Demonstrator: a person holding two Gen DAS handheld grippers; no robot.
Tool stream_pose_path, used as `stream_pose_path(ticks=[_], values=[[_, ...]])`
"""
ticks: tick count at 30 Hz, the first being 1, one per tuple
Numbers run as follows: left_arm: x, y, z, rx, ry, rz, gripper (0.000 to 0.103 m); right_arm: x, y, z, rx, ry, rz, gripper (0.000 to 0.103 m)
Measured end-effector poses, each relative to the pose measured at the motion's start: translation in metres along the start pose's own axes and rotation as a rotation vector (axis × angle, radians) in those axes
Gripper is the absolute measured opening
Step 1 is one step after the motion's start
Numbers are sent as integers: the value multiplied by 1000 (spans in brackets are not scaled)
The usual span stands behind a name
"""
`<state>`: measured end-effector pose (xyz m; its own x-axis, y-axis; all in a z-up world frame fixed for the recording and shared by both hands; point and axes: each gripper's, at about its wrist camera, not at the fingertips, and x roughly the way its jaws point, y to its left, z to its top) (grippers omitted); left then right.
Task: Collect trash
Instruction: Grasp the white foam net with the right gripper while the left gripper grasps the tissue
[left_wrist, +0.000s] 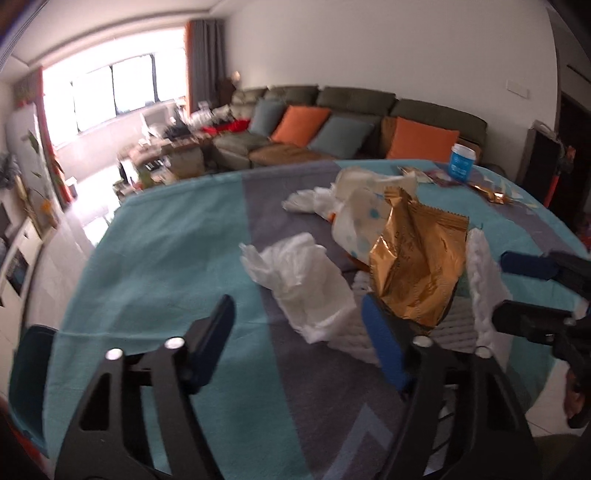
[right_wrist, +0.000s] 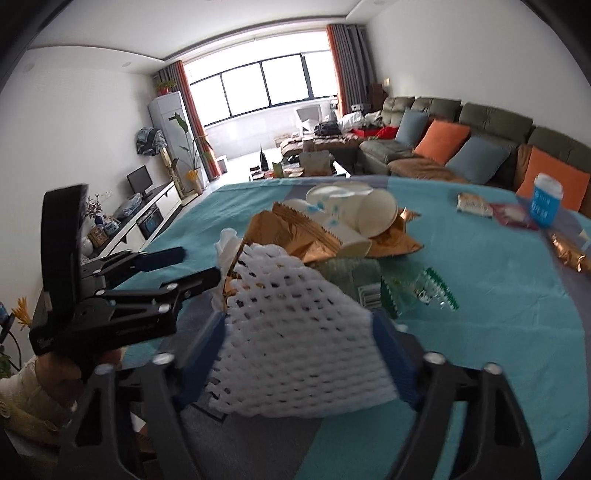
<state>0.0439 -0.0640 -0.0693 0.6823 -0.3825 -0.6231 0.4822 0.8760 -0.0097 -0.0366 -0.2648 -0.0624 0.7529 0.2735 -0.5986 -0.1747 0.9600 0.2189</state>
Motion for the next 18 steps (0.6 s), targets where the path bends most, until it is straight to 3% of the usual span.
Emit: stream_pose_path(ticks=[1, 4, 6, 8, 11, 16, 17, 18], values=[[3, 1, 1, -8, 10, -14, 61, 3, 0, -1, 1, 15, 3, 68], [15, 8, 1, -51, 67, -67, 49, 9, 0, -2, 3, 52, 25, 49], [21, 14, -1, -78, 97, -84, 36, 12, 1, -4, 1, 64, 27, 37], [23, 19, -4, -99, 110, -102, 16, 12, 0, -5, 6, 70, 37, 26], [23, 21, -7, -111, 109, -113, 6, 9, -3, -4, 18, 67, 45, 4], [11, 26, -8, -113, 75, -99, 2, -4, 0, 2, 3, 25, 38, 4], [9, 26, -7, -113, 74, -101, 1, -7, 0, 4, -3, 8, 16, 7], [6, 27, -7, -117, 73, -103, 1, -9, 0, 6, -4, -9, -6, 23]])
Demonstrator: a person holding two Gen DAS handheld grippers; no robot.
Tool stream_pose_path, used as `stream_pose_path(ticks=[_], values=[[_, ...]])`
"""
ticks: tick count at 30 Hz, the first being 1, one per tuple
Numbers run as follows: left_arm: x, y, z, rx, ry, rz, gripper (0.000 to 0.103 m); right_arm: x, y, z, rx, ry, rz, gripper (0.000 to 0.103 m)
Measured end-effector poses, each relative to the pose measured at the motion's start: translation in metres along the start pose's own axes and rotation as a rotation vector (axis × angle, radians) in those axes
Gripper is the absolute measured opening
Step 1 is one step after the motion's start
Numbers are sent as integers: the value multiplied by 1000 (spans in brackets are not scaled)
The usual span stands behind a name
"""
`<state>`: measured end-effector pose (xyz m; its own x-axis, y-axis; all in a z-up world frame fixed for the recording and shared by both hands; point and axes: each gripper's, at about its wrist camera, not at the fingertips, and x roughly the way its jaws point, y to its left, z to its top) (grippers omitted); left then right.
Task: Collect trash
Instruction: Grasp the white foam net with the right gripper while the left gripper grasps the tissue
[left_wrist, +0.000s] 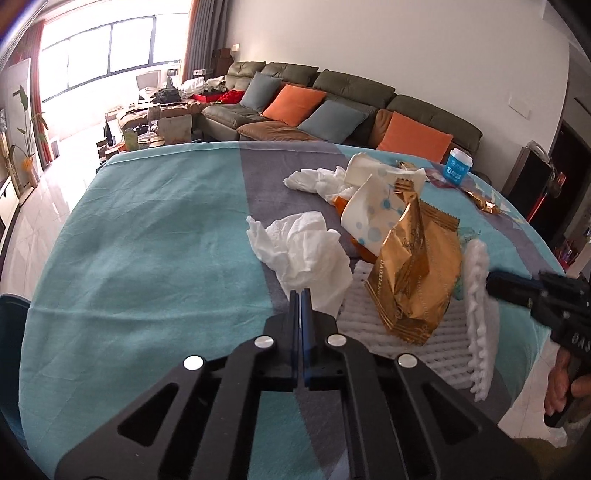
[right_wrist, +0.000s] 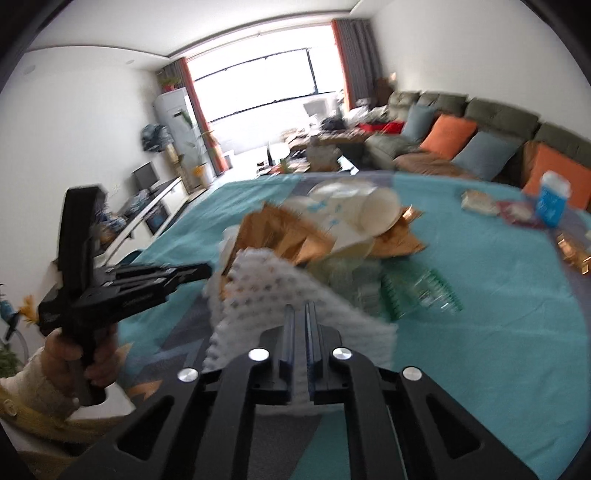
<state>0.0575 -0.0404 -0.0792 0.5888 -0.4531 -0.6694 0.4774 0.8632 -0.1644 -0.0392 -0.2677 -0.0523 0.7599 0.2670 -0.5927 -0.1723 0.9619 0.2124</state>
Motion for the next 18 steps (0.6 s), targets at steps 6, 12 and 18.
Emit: stream_pose_path(ticks=[6, 12, 18], values=[[-7, 0, -1, 11, -5, 7, 1, 12, -5, 9, -13, 19, 8, 62], [-10, 6, -3, -1, -7, 4, 1, 31, -10, 7, -46, 73, 20, 21], [-6, 8, 3, -2, -5, -25, 29, 14, -16, 11, -32, 33, 48, 12]])
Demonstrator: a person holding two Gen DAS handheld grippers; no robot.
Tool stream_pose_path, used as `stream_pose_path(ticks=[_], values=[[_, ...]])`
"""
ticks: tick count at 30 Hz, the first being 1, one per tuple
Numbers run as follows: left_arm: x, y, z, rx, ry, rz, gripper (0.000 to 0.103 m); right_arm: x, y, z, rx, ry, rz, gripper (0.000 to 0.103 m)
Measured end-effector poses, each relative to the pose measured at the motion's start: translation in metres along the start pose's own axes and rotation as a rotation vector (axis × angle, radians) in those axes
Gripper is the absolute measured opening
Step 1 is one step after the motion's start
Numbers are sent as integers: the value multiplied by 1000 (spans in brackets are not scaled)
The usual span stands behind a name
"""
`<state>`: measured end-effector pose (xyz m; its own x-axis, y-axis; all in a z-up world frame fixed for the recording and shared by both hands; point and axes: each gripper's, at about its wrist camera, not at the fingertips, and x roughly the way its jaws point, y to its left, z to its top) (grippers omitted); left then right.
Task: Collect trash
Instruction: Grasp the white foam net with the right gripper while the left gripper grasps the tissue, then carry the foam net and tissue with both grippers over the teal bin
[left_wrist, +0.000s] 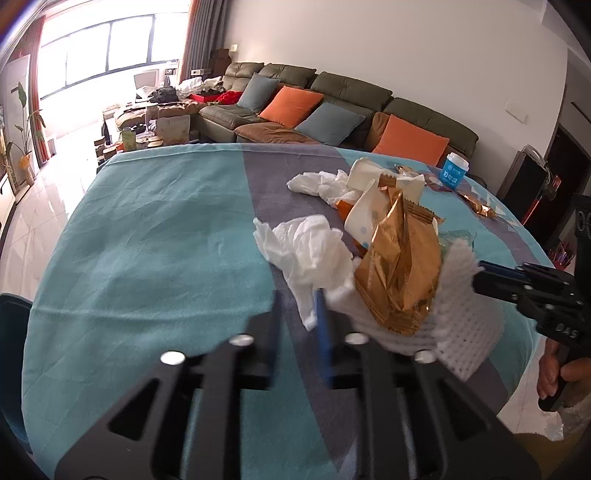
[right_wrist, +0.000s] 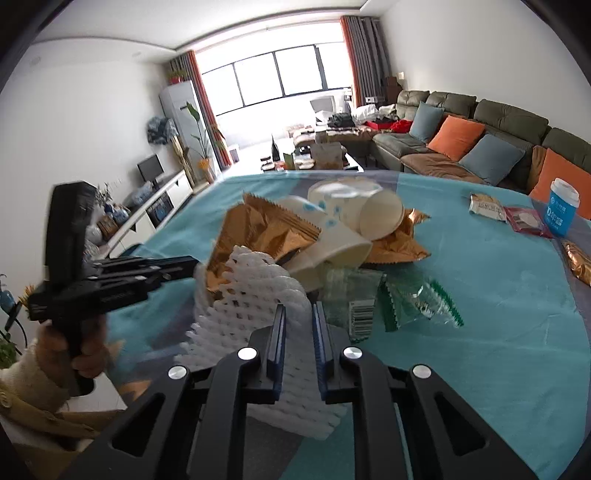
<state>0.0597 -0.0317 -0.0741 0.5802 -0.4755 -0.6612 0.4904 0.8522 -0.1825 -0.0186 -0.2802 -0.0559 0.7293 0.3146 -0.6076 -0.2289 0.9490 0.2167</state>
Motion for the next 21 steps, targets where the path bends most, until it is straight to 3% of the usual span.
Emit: stream_pose_path(ticks=[2, 7, 9, 13, 16, 21], values=[[2, -2, 3, 14, 8, -20, 40, -6, 2, 2, -4, -12, 2, 12], [1, -16, 1, 83, 4, -78, 48, -23, 0, 10, 9, -65, 10, 12], [6, -23, -2, 119, 16, -63, 48, -26, -1, 13, 14, -75, 14, 12], [22, -20, 1, 96, 73, -58, 30, -27, 2, 19, 10, -88, 19, 12], [19, -15, 3, 71, 53, -58, 8, -27, 6, 21, 8, -91, 30, 12], [7, -8, 4, 50, 9, -53, 3, -25, 15, 26, -8, -95, 56, 12]])
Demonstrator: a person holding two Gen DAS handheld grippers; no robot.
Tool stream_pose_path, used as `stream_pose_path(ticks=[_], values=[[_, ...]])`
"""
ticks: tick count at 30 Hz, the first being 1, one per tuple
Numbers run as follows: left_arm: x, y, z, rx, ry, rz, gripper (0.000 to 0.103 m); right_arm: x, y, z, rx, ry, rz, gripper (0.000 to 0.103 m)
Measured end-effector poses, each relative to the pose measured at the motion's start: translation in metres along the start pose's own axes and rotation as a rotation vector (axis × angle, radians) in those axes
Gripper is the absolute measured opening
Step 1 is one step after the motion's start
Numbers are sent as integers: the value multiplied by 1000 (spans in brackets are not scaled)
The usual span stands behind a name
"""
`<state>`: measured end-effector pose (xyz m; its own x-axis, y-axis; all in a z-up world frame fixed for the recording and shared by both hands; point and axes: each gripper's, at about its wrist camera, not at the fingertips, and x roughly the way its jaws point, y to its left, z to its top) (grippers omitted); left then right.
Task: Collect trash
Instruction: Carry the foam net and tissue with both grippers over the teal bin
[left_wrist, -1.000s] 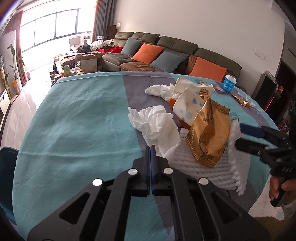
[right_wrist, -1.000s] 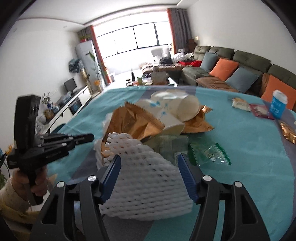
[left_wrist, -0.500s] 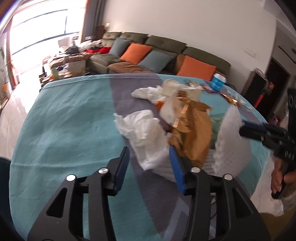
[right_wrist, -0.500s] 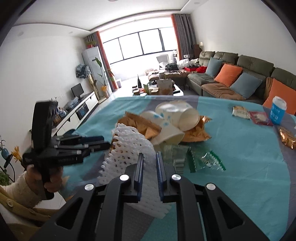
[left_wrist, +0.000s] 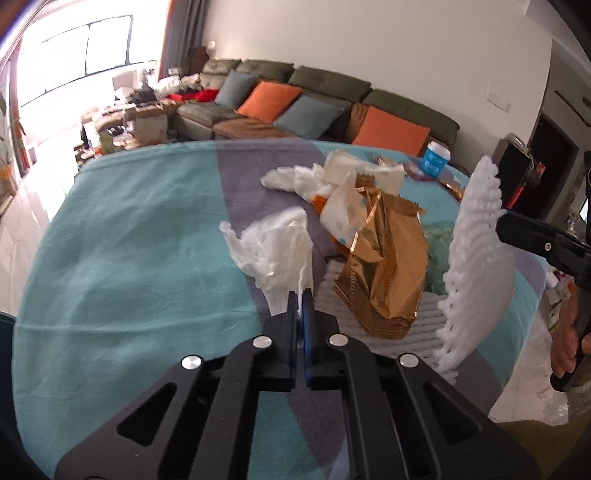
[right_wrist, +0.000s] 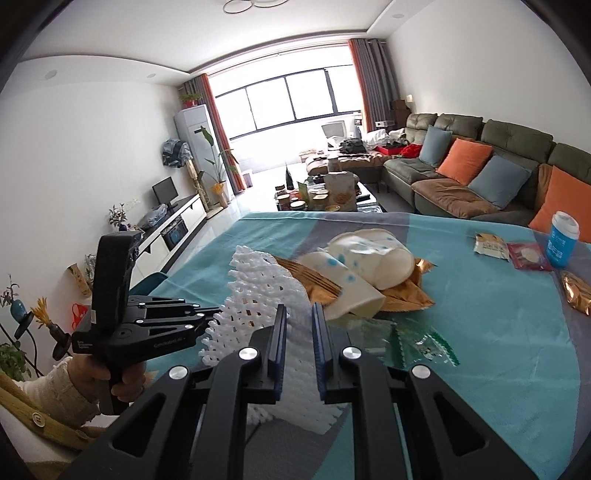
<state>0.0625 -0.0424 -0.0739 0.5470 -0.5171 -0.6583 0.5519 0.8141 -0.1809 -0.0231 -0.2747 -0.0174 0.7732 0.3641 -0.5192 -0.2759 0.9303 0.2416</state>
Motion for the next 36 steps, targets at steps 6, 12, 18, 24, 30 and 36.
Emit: stream_pose_path(ticks=[6, 12, 18, 24, 30, 36], values=[[-31, 15, -1, -44, -58, 25, 2, 9, 15, 8, -24, -3, 48, 12], [-70, 37, -12, -101, -90, 58, 2, 29, 33, 16, -38, 3, 124, 12], [-115, 63, -24, -159, -140, 113, 2, 59, 67, 27, -75, 21, 214, 12], [-162, 91, -35, -205, -195, 195, 2, 91, 103, 41, -121, 52, 309, 12], [-202, 118, -44, -245, -232, 297, 2, 119, 145, 53, -173, 78, 388, 12], [-229, 158, -53, -303, -242, 395, 2, 151, 180, 67, -217, 105, 435, 12]])
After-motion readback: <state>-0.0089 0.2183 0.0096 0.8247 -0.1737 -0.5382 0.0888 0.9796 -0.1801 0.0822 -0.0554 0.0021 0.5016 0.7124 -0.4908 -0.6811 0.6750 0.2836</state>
